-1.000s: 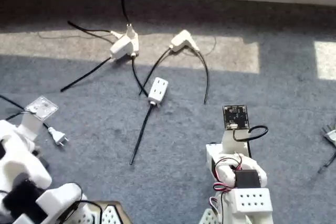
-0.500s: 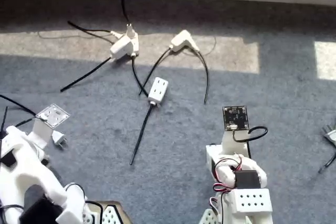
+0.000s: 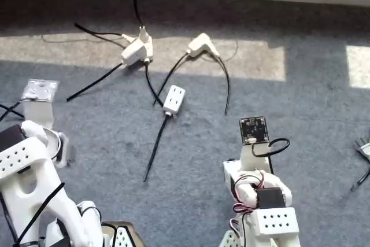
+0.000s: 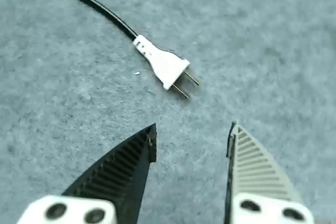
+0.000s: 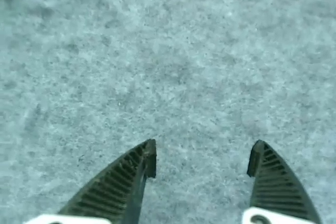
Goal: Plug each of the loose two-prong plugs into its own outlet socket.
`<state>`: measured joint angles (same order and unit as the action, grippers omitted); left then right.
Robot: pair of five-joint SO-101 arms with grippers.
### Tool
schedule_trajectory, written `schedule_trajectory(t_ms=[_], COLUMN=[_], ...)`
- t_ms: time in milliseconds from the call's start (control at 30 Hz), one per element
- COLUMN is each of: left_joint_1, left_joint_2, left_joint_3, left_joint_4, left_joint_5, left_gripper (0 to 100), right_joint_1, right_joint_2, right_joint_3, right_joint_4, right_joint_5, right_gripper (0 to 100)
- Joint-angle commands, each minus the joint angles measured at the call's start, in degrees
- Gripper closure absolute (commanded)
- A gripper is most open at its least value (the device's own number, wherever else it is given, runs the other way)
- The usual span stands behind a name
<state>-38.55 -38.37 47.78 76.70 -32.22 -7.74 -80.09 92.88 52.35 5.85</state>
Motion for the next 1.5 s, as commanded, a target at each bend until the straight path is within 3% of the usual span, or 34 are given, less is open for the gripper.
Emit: schedule_trajectory(t_ms=[0,167,267,433,633,900,1267,1467], left_joint_1=[0.8,1.1,1.1,3.2,7.8,7.3,5.1,0.7], left_joint_2=[-1.4,-1.4,-1.3,-1.3,-1.3,3.6,45.0,57.6], left_joint_3=[0.7,9.5,16.0,22.4,22.6,18.9,-14.3,-27.9], left_joint_4=[-12.6,-24.5,-33.8,-38.7,-38.5,-38.2,-11.7,1.4], left_joint_5=[25.6,43.6,49.7,50.5,50.5,50.5,50.3,49.8], left_gripper=[77,77,77,77,77,77,77,77], right_joint_1=[-0.5,-0.5,-0.5,-0.6,-0.6,-0.6,-0.6,-0.6], right_joint_2=[-0.2,-0.2,-0.2,-0.2,-0.2,-0.2,-0.2,-0.2], right_joint_3=[0.1,0.1,0.1,0.1,0.1,0.1,0.1,0.1], right_joint_4=[-0.7,-0.7,-0.7,-0.7,-0.7,-0.7,-0.7,-0.7], right_joint_5=[1.0,1.0,1.0,1.0,1.0,1.0,1.0,1.0], right_gripper=[72.1,72.1,72.1,72.1,72.1,72.1,72.1,72.1])
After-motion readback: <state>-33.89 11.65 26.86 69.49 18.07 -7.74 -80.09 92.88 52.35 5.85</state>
